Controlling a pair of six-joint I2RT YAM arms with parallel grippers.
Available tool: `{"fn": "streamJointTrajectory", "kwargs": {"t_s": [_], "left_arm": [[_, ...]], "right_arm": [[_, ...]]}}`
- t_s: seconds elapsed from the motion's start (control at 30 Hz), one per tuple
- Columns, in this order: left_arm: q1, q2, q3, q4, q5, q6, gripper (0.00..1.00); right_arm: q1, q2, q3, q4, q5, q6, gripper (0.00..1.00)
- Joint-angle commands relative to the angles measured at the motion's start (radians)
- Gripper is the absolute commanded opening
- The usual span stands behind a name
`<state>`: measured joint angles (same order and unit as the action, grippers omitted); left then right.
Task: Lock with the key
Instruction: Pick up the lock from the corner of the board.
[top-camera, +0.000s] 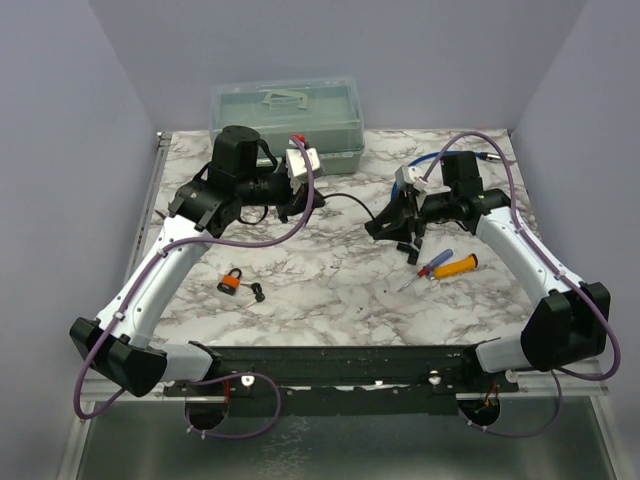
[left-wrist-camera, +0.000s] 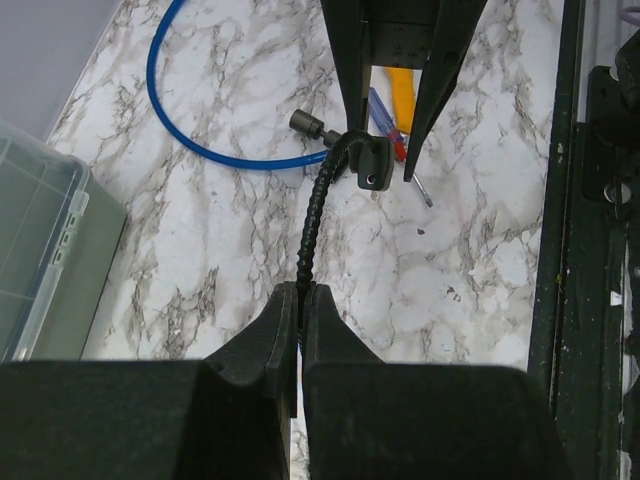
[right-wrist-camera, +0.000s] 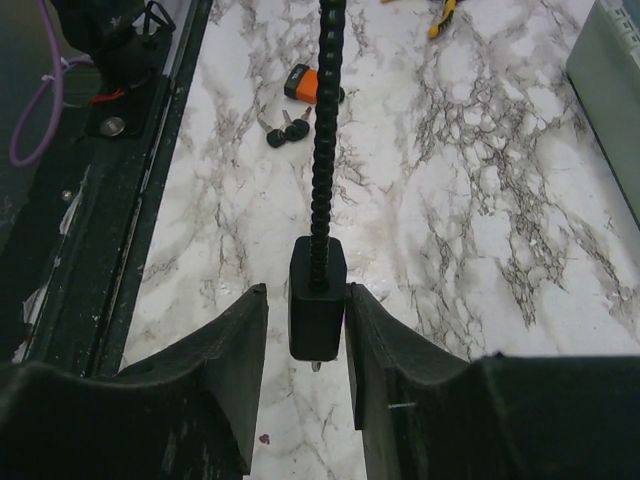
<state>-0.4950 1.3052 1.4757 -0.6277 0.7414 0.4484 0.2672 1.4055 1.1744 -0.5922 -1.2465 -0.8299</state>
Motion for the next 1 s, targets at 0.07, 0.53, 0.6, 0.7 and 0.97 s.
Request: {"fn": "streamJointTrajectory", "kwargs": {"t_s": [0.07,0.53,0.6,0.7,0.97], "left_arm": [[-0.002,-0.037,-0.022,0.051,0.068,-0.038,0.00],[0.042,-0.066,-0.086,0.079,-0.052,-0.144,0.00],[0.053,-0.074,-0.101,0.053,-0.076,-0.122,0.06],[0.066,-0.076,-0.096,-0.025,-0.095,-0.046,0.29],[0.100,-0.062,-0.029,-0.184,-0.209,0.113,0.59]], "right_arm": [[0.006,0.024,-0.007,0.035,-0.033,0.060,0.40],[0.005,0.035,0.023,0.057,0.017,0.122,0.00],[0.006,0.035,0.029,0.057,0.041,0.127,0.00],[0.006,0.037,0.045,0.037,0.079,0.123,0.00],[0.006,0.065,0.077,-0.077,0.147,0.045,0.01]]}}
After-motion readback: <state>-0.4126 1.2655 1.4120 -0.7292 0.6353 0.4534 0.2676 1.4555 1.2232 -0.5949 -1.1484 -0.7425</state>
